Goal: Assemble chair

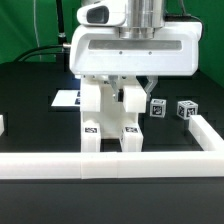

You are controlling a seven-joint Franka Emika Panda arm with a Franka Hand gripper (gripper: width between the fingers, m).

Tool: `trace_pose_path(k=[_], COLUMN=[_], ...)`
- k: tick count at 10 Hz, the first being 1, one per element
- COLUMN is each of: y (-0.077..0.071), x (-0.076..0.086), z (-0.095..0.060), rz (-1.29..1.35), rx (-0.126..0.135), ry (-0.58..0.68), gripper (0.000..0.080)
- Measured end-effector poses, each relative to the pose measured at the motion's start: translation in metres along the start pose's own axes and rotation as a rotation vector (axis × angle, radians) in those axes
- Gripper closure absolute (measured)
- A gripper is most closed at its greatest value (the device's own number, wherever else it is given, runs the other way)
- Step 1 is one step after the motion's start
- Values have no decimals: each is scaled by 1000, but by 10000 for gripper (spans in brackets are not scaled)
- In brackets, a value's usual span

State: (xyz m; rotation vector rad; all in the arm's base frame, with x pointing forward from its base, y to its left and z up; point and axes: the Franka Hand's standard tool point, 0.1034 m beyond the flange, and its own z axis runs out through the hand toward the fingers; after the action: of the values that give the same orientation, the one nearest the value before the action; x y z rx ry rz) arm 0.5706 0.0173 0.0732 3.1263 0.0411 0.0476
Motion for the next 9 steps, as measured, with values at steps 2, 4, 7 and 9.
trace_pose_path(k=[2,4,7,9], y=[3,2,3,2], x=[5,4,5,6], z=[0,1,1,-1], rz=[-2,-3,-2,-3], rx=[-2,-2,-2,-2], ry=[7,6,6,7], gripper=[515,313,188,152])
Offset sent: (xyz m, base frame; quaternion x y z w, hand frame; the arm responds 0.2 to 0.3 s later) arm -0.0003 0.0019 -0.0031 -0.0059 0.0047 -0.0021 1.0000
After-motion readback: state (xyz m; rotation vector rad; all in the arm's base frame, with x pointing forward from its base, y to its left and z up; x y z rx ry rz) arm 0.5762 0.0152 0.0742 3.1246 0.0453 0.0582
